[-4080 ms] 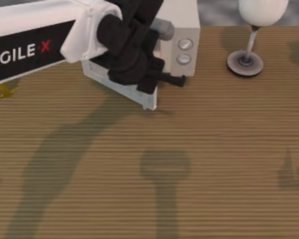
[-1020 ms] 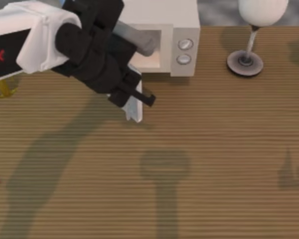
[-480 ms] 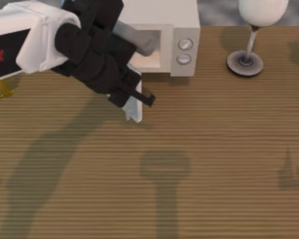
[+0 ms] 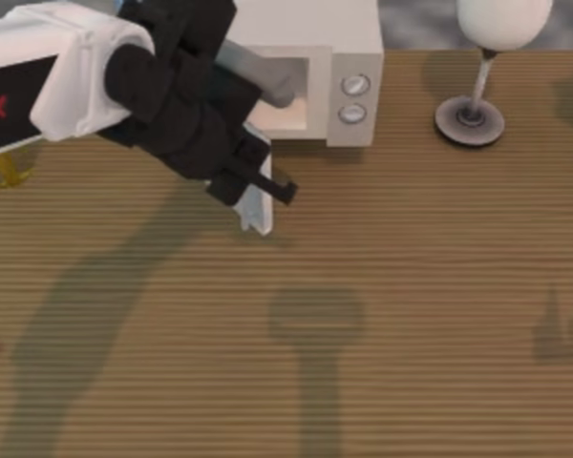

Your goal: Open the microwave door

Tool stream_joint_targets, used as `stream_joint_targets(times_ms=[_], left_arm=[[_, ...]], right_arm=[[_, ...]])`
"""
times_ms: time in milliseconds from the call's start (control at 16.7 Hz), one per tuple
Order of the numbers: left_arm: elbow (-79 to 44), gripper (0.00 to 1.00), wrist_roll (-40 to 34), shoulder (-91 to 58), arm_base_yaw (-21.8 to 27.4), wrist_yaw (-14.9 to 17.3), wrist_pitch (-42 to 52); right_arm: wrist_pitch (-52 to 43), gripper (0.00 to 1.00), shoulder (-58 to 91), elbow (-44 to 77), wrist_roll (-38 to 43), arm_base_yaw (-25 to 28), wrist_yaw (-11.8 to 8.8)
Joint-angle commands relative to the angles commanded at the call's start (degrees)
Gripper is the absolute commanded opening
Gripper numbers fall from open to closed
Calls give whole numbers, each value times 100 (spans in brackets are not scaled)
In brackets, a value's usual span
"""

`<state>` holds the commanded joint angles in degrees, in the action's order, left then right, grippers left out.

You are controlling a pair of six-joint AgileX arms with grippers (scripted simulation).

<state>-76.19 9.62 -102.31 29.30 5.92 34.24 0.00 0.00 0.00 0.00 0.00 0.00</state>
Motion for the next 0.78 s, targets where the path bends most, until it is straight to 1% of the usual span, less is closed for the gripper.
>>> stream_joint_targets(times_ms=[120,480,780], left_arm=[[47,0,172,61,-66,86,10],[310,0,942,292,-378,481,102],[313,0,965,305,-387,494,100]], right_arm=[[0,100,0,0,0,0,0],[0,100,0,0,0,0,0],[0,100,0,0,0,0,0]])
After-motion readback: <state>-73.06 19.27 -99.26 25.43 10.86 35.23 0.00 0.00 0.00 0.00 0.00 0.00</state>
